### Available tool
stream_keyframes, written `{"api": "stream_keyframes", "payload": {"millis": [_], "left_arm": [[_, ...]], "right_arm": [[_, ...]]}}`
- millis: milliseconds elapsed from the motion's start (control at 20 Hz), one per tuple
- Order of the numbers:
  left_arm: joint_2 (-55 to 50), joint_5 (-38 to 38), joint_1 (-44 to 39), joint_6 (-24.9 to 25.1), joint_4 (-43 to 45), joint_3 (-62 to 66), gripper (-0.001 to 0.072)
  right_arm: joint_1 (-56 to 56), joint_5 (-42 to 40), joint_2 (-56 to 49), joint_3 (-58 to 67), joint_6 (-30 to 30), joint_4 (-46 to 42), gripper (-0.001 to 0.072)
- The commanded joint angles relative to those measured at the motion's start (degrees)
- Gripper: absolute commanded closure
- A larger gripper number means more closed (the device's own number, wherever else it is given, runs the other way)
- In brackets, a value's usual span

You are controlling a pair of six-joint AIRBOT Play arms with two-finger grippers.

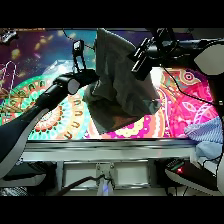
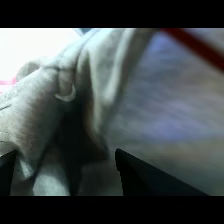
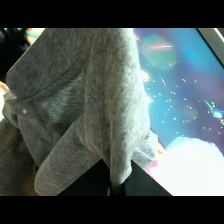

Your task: Fold the clothes and pants, and hang the long-sleeved shirts on hangers.

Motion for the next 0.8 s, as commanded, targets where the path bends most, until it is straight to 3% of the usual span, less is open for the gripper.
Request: {"api": "stream_keyframes", "payload": {"millis": [0,50,100,250,400,450,550,750], "left_arm": [[-2.5,5.6,-1.0,-1.3,-4.5,0.0,0.0002],[-2.5,6.5,-0.8,-1.3,-5.1,0.0,0.0049],[-2.5,7.1,-0.5,-1.3,-5.0,0.0,0.0145],[-2.6,8.1,1.3,-1.3,-5.0,0.0,0.0266],[-2.5,8.7,3.3,-3.3,-5.0,0.0,0.0309],[-2.5,8.6,3.9,-4.0,-5.1,0.0,0.0404],[-2.5,8.0,5.0,-3.9,-5.0,0.0,0.0689],[-1.2,2.8,7.0,-0.7,-3.6,0.0,0.0686]], "right_arm": [[0.0,0.2,0.0,0.0,2.0,0.6,0.0674],[0.0,0.4,0.0,0.0,2.0,0.6,0.0674],[0.0,0.5,0.0,0.0,2.0,0.6,0.0674],[0.0,1.7,0.0,0.0,2.0,0.7,0.0674],[0.0,1.7,0.0,0.0,2.0,0.9,0.0674],[0.0,1.7,0.0,0.0,2.0,0.9,0.0674],[0.0,1.7,0.0,0.0,2.0,0.7,0.0674],[0.0,1.7,0.0,0.0,2.0,-0.3,0.0674]]}}
